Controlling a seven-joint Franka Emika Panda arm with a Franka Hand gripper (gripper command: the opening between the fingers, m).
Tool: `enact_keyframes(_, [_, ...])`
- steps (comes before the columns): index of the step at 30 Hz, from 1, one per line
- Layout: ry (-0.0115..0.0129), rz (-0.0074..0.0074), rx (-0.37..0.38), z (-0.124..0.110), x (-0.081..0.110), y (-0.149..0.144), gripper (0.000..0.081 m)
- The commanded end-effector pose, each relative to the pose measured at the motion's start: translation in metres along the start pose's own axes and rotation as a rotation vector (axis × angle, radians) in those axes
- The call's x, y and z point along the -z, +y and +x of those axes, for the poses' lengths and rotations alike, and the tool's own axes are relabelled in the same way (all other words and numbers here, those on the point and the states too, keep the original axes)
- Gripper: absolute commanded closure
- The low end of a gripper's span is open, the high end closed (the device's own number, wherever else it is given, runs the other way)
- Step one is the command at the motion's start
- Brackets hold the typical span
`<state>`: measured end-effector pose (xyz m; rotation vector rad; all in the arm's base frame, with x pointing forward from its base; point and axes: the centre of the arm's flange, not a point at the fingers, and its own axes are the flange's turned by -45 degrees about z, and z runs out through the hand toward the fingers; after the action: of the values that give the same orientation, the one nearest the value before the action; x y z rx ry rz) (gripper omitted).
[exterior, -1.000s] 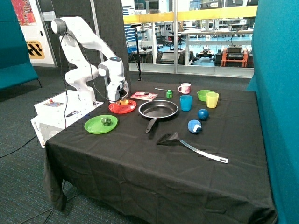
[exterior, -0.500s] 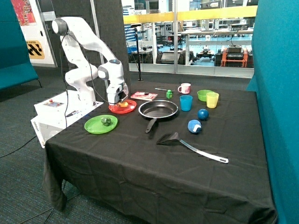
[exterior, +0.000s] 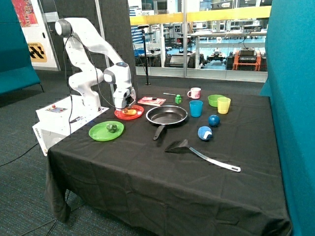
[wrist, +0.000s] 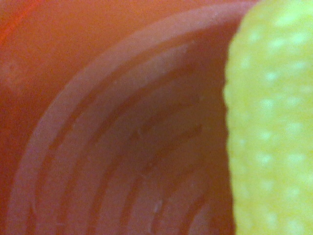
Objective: Serve the vegetables in different plates
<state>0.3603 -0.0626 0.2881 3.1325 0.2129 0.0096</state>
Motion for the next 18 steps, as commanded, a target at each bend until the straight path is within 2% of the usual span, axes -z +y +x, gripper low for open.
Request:
enact_keyframes(1, [-0.0059,0.0022,0.007,0.0,-0.001,0.001,0.0])
enact_keyframes(4, [-0.0059,0.0023,0.011,0.001,0.003,0.0,0.0])
enact_keyframes(11, [-0.0059,0.0023,0.02,0.01,0.024,0.001,0.0003])
enact_keyframes(18, [-0.0059,0.0023,0.02,0.022,0.047,0.008,0.0079])
